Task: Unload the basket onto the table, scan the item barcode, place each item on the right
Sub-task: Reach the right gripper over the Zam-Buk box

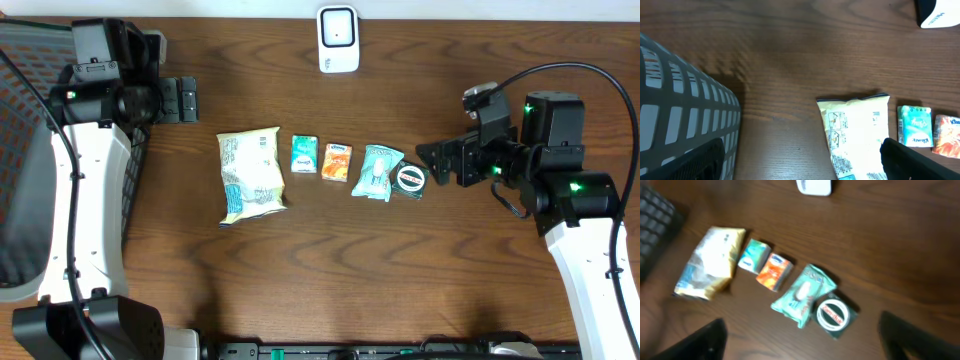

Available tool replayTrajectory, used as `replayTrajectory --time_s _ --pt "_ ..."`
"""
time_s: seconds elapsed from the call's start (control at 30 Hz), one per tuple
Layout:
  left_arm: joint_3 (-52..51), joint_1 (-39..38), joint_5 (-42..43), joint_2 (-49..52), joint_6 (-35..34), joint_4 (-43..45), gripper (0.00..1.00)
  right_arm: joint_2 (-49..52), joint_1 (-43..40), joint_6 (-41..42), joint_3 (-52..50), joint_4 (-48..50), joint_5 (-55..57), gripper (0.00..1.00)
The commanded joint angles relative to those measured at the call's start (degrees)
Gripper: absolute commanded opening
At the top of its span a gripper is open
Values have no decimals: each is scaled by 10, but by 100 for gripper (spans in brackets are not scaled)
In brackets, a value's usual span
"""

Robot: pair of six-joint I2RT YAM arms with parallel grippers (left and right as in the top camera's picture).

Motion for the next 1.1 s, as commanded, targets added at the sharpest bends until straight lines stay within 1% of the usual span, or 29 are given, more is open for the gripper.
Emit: replayTrajectory --time_s 0.0,0.13,0.17,0.23,0.3,0.4,0.57,0.67,0.73,0.83,0.9,0.93,0.97,1.07 --pt "7 -1 -3 1 8 -1 98 7 3 59 14 8 -22 81" --pt "7 -1 -3 1 8 -1 97 43 17 198 15 5 50 81" --pt "7 -1 -3 1 8 -1 98 55 23 220 15 4 52 86" --pt "7 -1 -3 1 8 -1 98 85 42 233 17 -4 65 99" --pt "7 -1 -3 1 8 -1 98 115 58 264 27 -28 102 99" --pt "7 -1 -3 1 8 -1 97 160 73 287 55 -69 135 99" --pt "7 -1 -3 1 8 -1 98 233 85 321 122 -155 191 99" --pt "7 -1 -3 1 8 -1 98 274 94 324 150 -176 211 99" --pt "7 -1 -3 1 8 -1 98 292 100 330 153 -172 216 97" --pt "7 -1 -3 1 8 -1 98 323 109 337 153 -172 232 88" --pt "7 -1 -3 1 8 -1 98 340 111 336 153 -166 234 79" --pt "7 -1 -3 1 8 -1 98 349 113 335 153 -161 236 77" --pt "7 -1 -3 1 8 -1 98 358 115 331 153 -156 236 73" --pt "7 -1 -3 1 8 -1 98 376 122 318 153 -144 238 72"
